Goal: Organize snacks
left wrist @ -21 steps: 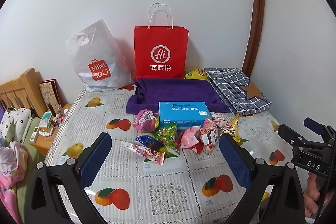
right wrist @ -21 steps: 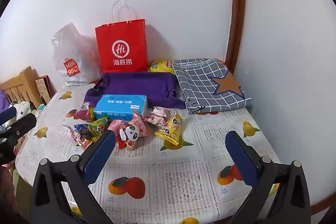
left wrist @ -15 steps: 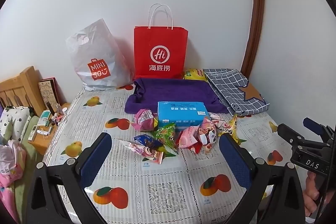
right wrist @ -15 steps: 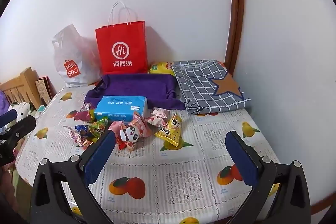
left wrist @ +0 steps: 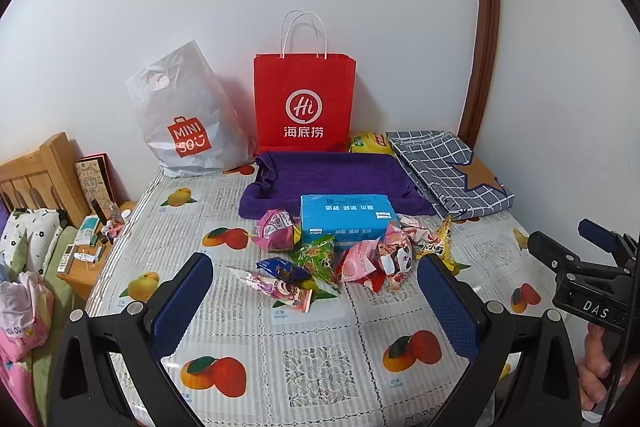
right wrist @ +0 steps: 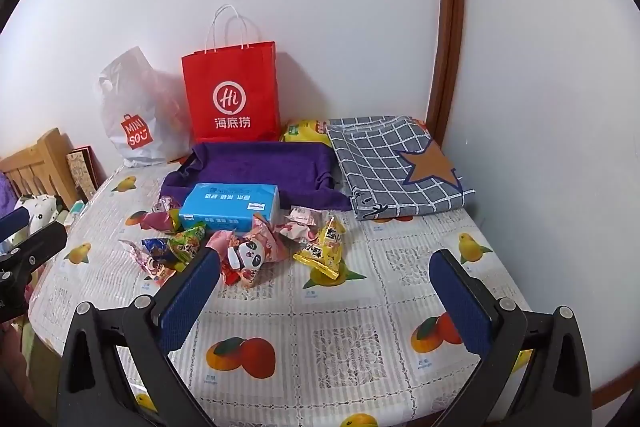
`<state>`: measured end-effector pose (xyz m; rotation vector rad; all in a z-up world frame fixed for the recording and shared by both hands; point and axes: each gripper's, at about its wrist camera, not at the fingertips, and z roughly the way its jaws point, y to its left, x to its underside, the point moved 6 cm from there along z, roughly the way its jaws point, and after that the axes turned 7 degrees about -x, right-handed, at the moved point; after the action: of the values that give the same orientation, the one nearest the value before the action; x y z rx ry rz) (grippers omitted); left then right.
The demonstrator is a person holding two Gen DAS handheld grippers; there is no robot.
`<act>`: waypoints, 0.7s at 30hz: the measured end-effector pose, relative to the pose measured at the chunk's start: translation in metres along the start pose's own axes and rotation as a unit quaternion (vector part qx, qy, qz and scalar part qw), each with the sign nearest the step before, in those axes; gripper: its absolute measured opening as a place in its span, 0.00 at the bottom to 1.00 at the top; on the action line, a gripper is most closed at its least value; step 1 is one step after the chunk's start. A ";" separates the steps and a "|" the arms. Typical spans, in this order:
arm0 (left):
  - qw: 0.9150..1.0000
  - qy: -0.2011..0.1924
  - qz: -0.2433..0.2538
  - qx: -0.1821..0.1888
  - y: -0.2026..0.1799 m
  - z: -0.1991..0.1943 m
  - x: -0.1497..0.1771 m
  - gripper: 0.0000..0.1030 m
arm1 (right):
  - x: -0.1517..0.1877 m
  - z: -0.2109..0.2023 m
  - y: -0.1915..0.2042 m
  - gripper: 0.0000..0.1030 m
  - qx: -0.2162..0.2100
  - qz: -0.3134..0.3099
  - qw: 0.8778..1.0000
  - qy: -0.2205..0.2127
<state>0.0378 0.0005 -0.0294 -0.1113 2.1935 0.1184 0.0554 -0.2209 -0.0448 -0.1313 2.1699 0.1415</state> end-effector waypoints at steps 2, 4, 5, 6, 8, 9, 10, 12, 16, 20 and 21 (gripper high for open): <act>1.000 -0.001 -0.001 0.000 0.001 0.000 0.001 0.99 | -0.001 -0.002 -0.001 1.00 -0.004 0.002 1.000 -0.003; 1.000 0.000 -0.002 0.000 0.000 0.000 0.001 0.99 | -0.001 -0.003 0.000 1.00 -0.006 0.000 1.000 -0.003; 1.000 0.000 -0.002 0.000 0.000 0.000 0.001 0.99 | -0.001 -0.003 0.000 1.00 -0.005 -0.001 1.000 -0.004; 1.000 0.000 -0.002 0.001 0.001 0.000 0.000 0.99 | -0.001 -0.003 0.000 1.00 -0.004 -0.001 1.000 -0.005; 1.000 0.000 -0.002 0.000 0.001 0.000 0.000 0.99 | -0.001 -0.004 0.001 1.00 -0.006 0.000 1.000 -0.006; 1.000 -0.001 -0.002 0.000 0.002 0.000 -0.001 0.99 | -0.001 -0.004 0.001 1.00 -0.007 0.002 1.000 -0.006; 1.000 -0.004 -0.001 -0.001 0.002 -0.001 -0.001 0.99 | 0.000 -0.005 0.002 1.00 -0.008 0.003 1.000 -0.005; 1.000 -0.009 0.000 -0.002 0.003 -0.003 -0.001 0.99 | 0.000 -0.005 0.003 1.00 -0.011 0.002 1.000 -0.006; 1.000 -0.012 -0.002 -0.005 0.004 -0.006 0.000 0.99 | 0.001 -0.006 0.005 1.00 -0.014 0.004 1.000 -0.006; 1.000 -0.009 -0.009 -0.008 0.008 -0.003 0.000 0.99 | 0.000 -0.004 0.011 1.00 -0.014 -0.002 1.000 -0.004; 1.000 -0.009 -0.011 -0.008 0.009 -0.003 0.000 0.99 | 0.000 -0.003 0.011 1.00 -0.015 -0.003 1.000 -0.004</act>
<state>0.0339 0.0093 -0.0272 -0.1427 2.1723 0.1229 0.0509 -0.2102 -0.0427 -0.1554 2.1605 0.1706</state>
